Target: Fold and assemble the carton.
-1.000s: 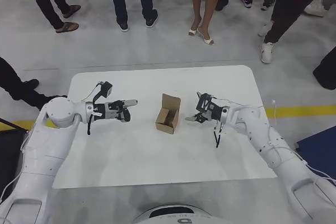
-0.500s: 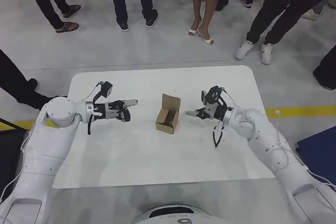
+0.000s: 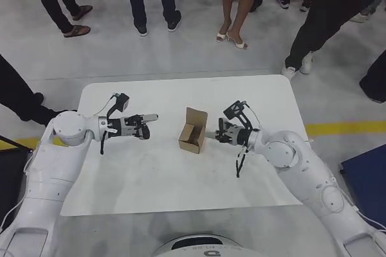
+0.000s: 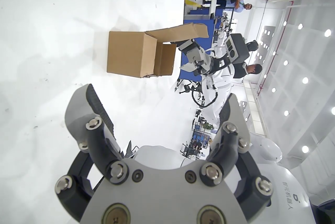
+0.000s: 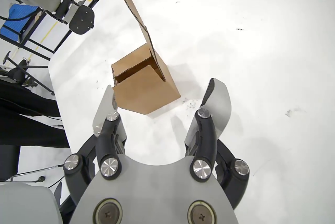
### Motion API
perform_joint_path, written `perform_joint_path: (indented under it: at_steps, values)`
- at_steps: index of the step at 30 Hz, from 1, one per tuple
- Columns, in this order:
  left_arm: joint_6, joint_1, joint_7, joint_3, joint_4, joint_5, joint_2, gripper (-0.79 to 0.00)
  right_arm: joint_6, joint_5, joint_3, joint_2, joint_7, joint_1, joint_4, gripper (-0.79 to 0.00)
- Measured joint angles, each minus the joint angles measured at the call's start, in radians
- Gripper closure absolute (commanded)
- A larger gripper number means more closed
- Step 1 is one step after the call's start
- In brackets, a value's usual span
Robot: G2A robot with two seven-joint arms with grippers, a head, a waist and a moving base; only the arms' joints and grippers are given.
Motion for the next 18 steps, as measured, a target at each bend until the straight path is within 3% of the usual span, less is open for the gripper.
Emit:
perform_joint_path:
  at_steps: [9, 18]
  values:
    - [0.000, 0.000, 0.000, 0.000, 0.000, 0.000, 0.000, -0.785, 0.046, 0.031, -0.110, -0.043, 0.033, 0.101, 0.128, -0.582]
    - [0.000, 0.000, 0.000, 0.000, 0.000, 0.000, 0.000, -0.785, 0.034, 0.040, -0.100, -0.050, 0.000, 0.107, 0.110, -0.665]
